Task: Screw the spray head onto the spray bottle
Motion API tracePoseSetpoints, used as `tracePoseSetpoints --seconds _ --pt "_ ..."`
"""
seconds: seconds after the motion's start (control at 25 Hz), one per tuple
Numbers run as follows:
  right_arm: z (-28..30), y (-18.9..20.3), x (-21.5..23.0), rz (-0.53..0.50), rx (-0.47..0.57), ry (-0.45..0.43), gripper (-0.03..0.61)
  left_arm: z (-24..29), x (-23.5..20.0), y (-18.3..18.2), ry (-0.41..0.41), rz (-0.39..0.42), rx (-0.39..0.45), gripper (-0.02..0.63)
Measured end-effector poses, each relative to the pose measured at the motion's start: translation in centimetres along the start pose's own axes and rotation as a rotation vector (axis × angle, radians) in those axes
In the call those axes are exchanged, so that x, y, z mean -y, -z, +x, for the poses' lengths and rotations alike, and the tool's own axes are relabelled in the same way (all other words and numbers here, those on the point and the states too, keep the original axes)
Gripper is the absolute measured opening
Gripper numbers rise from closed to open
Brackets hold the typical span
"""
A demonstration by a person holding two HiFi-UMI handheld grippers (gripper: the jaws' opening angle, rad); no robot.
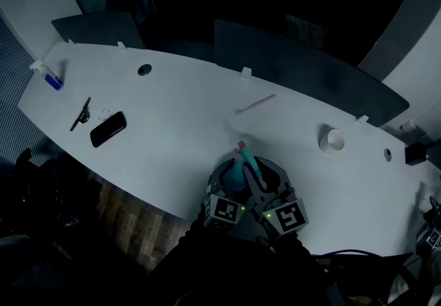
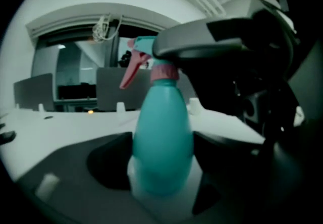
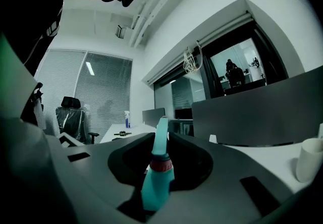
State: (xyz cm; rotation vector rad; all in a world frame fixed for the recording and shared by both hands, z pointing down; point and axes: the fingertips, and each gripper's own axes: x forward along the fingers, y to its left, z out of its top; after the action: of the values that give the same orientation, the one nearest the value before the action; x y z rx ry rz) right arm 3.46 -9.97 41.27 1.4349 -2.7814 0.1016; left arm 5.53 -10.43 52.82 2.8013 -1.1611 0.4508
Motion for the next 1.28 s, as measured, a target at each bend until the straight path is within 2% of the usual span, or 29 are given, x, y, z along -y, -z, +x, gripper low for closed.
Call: tracePoseSetpoints --seconds 0.08,0.12,0.2,0.28,0.32,0.36,0.44,0.48,0.52,0.56,0.64,0.84,0.92,1.0,1.08,1.2,1.28 --pt "0.2 0.1 -0.1 0.008 -0.004 0.002 0.089 -0.2 -0.4 0.0 -0.115 -0.052 -0.004 0.374" --pt "0.3 0.1 -0.1 0.011 -0.008 -0.003 0.089 -0.2 -0.4 0.0 -0.133 -0.066 -0.004 0.376" --pt "0.5 0.1 0.0 0.018 -0.012 -0.021 0.089 -0.2 -0.4 0.0 -0.09 -0.065 0.012 0.38" --pt "0.5 0.3 -0.1 0.034 -0.018 -0.049 0.089 -0.5 -0.5 0.1 0.015 -0.042 0.023 0.386" --pt "0.5 0.3 -0.2 0.038 -0.022 -0.065 0.089 -0.7 -0.7 0.1 0.08 -0.027 0.017 0.419" --pt "0.5 0.3 -0.3 0.039 -0.026 -0.08 0.089 -0.8 -0.8 0.0 0.155 -0.011 0.0 0.443" --pt "0.6 0.4 -0.4 0.043 -0.037 -0.108 0.089 -0.5 -0.5 -0.1 0.333 0.038 -0.069 0.443" --pt "0.7 0.4 -0.4 0.044 -0.043 -0.12 0.089 -0.4 0.0 -0.1 0.415 0.065 -0.104 0.431" --pt "0.8 0.3 -0.3 0.04 -0.048 -0.126 0.089 -0.3 0.4 -0.2 0.468 0.085 -0.125 0.392" --pt "0.9 0.3 -0.2 0.028 -0.05 -0.125 0.089 -0.3 0.6 -0.4 0.48 0.094 -0.125 0.354" --pt "1.0 0.2 -0.1 -0.008 -0.041 -0.102 0.089 -0.2 0.4 -0.7 0.396 0.072 -0.083 0.351" --pt "0.4 0.0 -0.1 -0.071 0.021 0.025 0.089 -0.3 -0.3 -1.0 0.012 -0.023 0.019 0.35" --pt "0.1 0.1 -0.4 -0.082 0.019 0.03 0.089 -0.5 -0.4 -0.9 -0.067 -0.052 0.024 0.351" --pt "0.0 0.3 -0.3 -0.074 0.02 0.012 0.089 -0.6 -0.3 -0.7 -0.079 -0.04 0.016 0.351" --pt "0.2 0.2 -0.2 -0.065 0.027 -0.008 0.089 -0.6 0.0 -0.6 -0.036 -0.006 0.007 0.351" --pt "0.3 0.3 -0.4 -0.043 0.019 -0.043 0.089 -0.9 -0.2 -0.9 0.092 -0.006 0.04 0.358" --pt "0.3 0.4 -0.3 -0.023 0.01 -0.078 0.089 -1.1 -0.8 -1.2 0.224 -0.027 0.027 0.399"
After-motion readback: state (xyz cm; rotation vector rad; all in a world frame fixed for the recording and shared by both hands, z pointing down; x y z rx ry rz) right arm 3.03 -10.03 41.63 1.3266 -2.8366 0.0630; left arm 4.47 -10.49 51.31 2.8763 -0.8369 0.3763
